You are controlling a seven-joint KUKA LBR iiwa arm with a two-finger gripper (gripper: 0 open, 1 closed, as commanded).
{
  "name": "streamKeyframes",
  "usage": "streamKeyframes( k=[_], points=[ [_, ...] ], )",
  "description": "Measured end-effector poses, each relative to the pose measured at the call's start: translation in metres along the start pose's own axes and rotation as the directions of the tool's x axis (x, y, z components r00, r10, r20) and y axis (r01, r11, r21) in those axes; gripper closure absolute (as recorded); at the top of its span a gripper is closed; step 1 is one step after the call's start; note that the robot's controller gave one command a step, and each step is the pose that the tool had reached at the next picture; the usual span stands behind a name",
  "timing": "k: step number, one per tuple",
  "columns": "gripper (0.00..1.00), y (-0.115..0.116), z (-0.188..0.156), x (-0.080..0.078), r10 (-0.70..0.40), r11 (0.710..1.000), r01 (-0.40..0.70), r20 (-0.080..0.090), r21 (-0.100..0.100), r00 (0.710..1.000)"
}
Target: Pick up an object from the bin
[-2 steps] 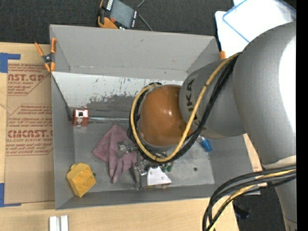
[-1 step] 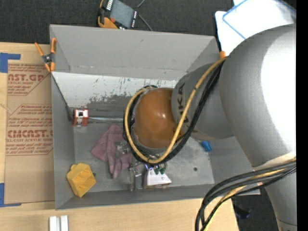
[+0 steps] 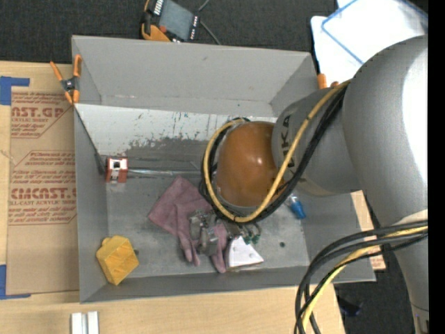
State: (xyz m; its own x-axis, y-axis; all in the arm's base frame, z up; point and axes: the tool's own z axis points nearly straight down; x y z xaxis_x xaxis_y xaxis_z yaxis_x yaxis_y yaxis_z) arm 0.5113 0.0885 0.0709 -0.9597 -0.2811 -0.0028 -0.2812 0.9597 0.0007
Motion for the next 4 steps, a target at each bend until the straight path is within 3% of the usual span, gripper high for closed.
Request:
streamKeyframes(
  k=[2,3,4],
  points=[
    [1.00,0.001,-0.012,0.006,0.005,1.000,-0.005,0.002,-0.001,1.000],
    [1.00,0.001,-0.026,0.007,0.003,1.000,-0.003,-0.012,-0.003,1.000],
    [1.00,0.035,-0.024,0.016,-0.328,0.945,0.328,-0.005,-0.005,0.945]
  ],
)
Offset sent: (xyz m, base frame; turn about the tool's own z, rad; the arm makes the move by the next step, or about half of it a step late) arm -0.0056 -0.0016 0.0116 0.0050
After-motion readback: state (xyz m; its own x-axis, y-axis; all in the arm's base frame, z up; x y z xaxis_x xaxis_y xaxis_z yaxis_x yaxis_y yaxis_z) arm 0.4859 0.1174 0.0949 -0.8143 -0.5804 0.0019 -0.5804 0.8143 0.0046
